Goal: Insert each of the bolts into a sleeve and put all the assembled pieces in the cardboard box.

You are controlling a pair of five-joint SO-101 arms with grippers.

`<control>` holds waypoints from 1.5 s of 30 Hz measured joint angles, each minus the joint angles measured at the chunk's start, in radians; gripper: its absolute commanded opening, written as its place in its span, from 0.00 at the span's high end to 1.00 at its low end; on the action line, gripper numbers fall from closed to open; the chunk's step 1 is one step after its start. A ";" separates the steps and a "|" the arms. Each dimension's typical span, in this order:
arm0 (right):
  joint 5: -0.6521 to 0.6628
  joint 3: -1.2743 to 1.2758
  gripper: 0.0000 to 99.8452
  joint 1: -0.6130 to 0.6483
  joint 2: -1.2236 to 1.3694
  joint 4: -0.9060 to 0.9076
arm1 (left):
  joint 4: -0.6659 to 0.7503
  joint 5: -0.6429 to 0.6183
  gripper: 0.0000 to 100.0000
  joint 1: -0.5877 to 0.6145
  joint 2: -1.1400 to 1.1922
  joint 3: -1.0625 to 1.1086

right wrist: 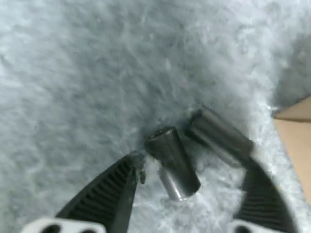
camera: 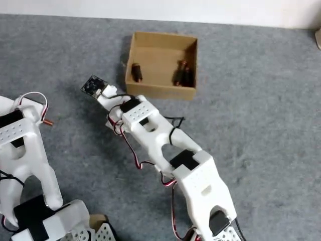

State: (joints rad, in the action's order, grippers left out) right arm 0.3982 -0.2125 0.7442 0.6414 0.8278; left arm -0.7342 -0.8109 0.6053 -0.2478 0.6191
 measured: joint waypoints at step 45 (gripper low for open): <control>-0.060 1.637 1.00 -0.106 -2.285 -0.301 | 0.018 0.261 0.99 -0.895 -1.237 0.269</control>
State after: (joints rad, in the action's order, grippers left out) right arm 0.3383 1.4246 0.6383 -1.6433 0.5271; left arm -0.7158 -0.5501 -0.2892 -1.4845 0.8876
